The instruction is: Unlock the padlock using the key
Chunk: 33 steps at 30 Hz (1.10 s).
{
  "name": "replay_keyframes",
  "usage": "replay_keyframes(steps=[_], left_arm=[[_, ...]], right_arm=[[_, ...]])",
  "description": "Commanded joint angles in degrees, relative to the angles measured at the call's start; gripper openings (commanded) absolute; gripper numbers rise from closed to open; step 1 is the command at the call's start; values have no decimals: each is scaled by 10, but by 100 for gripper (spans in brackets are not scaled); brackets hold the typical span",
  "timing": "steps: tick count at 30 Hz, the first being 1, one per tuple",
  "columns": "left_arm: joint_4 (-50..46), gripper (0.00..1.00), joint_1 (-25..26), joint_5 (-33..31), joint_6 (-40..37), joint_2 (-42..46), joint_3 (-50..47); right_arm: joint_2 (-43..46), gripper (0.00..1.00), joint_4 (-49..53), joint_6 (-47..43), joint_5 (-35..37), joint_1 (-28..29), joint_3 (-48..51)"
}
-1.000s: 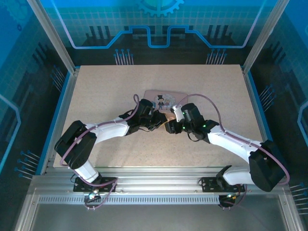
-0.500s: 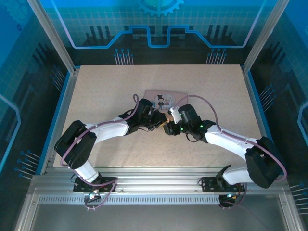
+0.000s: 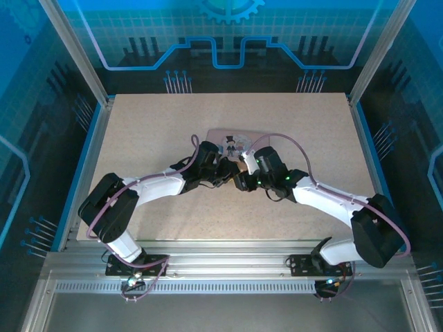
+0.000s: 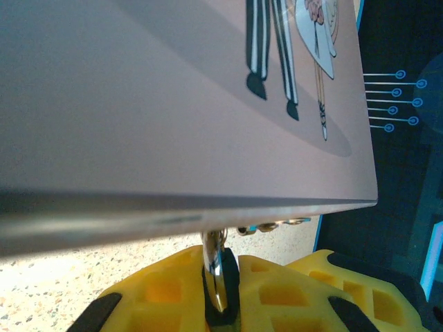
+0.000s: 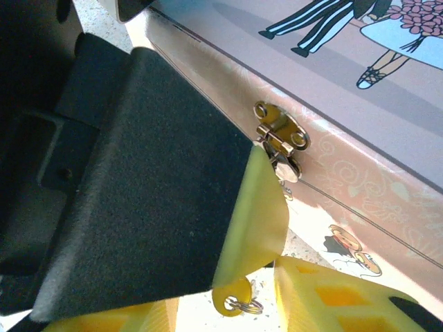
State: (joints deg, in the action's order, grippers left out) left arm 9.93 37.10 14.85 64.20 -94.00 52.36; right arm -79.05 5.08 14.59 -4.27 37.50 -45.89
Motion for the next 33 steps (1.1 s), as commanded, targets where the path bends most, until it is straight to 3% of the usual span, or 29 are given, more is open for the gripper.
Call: replay_keyframes(steps=[1, 5, 11, 16, 18, 21, 33], left_arm=[[40, 10, -2, 25, 11, 26, 19], [38, 10, -3, 26, 10, 27, 22], [35, 10, -5, 24, 9, 31, 20], [35, 10, -8, 23, 7, 36, 14], [35, 10, -10, 23, 8, 36, 11], [38, 10, -12, 25, 9, 37, 10], [39, 10, -12, 28, 10, 36, 13]], right_arm=[[-5, 39, -6, -9, 6, 10, -20], [-8, 33, -4, -12, 4, 10, -22], [-11, 0, -6, -13, -12, 6, -20], [-8, 0, -16, -6, -28, -1, -11], [-5, 20, -16, -3, -23, -1, -9], [4, 33, -16, -2, -23, -1, -3], [-4, 38, -14, -4, -20, -4, -6]])
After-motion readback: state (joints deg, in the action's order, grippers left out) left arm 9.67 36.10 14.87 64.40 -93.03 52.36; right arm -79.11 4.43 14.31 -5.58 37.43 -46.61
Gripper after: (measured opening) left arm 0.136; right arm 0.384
